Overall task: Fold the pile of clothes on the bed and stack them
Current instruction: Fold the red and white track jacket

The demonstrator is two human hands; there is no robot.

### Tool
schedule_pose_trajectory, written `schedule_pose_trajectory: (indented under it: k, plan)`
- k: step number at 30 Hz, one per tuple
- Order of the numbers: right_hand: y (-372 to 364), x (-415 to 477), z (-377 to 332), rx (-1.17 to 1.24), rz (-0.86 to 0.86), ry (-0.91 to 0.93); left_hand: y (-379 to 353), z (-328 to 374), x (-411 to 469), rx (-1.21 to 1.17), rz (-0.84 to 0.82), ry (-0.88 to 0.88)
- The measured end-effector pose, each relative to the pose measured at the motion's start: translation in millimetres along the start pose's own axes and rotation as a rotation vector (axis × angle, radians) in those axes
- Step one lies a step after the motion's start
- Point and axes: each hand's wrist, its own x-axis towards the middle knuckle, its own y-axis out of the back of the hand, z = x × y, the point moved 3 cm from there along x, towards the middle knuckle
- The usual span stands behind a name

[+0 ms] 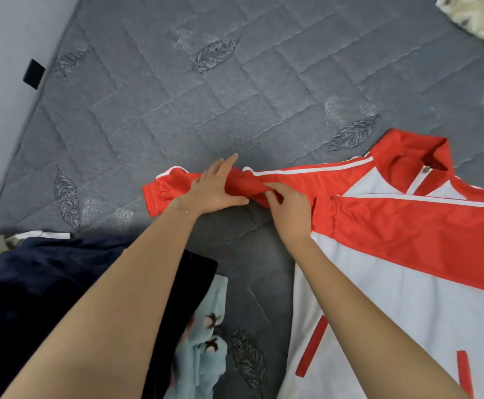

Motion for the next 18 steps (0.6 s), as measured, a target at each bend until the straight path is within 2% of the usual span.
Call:
schedule_pose_trajectory:
  k: [2, 5, 9, 11, 14, 16, 18]
  plan:
    - [16, -3, 9, 0.029, 0.007, 0.035, -21, 15, -2, -0.037, 0.033, 0.002]
    - [36, -15, 28, 0.041, -0.039, 0.065, -54, 24, -6, 0.034, 0.087, 0.03]
    - [47, -35, 62, -0.02, -0.188, 0.03, -93, 29, -8, -0.008, -0.035, 0.032]
    - [50, -44, 79, -0.075, -0.202, -0.02, -110, 34, -15, -0.006, -0.072, 0.004]
    - [58, -53, 98, -0.175, -0.211, -0.002, -125, 42, -25, -0.139, -0.092, -0.018]
    - [61, -60, 107, -0.229, -0.284, 0.063, -126, 38, -29, -0.12, 0.037, 0.01]
    - [65, -66, 114, -0.28, -0.326, 0.092, -121, 28, -31, -0.064, 0.25, 0.104]
